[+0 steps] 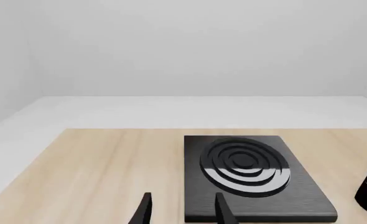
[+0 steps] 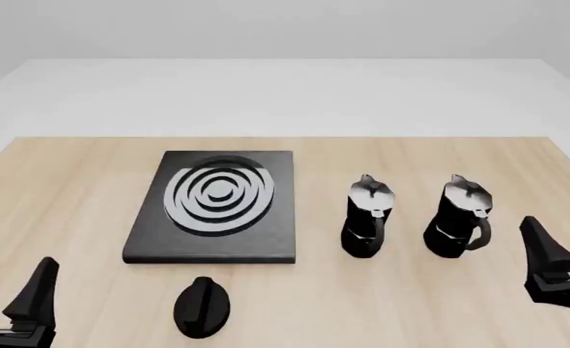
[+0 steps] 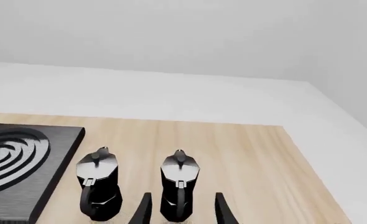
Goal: Put the right moka pot on the stove.
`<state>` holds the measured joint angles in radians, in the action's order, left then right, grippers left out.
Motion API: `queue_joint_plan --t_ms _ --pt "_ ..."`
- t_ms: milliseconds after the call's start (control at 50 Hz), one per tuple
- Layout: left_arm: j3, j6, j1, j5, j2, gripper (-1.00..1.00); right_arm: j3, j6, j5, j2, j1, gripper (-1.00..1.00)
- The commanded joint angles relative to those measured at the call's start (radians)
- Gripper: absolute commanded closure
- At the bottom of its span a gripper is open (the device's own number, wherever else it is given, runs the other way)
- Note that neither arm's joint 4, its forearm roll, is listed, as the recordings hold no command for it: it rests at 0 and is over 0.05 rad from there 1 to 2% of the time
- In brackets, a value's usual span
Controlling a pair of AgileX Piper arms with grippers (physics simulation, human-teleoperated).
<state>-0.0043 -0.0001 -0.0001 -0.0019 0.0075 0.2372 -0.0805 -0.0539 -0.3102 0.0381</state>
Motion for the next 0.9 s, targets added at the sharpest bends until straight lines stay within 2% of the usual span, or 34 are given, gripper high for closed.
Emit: queue_joint_plan --t_ms 20,380,700,900 --pt "0.0 0.0 0.0 0.0 0.0 -1.0 0.032 -0.024 0.019 -0.11 0.018 -1.0" --pt "0.0 0.0 0.0 0.0 0.0 -1.0 0.021 -0.033 0.056 -0.227 0.025 -1.0" --pt "0.0 0.0 0.0 0.0 0.0 -1.0 -0.033 -0.041 0.188 -0.368 0.011 -1.0" --pt "0.0 0.0 0.0 0.0 0.0 -1.0 -0.051 -0.062 0.337 -0.534 0.006 -1.0"
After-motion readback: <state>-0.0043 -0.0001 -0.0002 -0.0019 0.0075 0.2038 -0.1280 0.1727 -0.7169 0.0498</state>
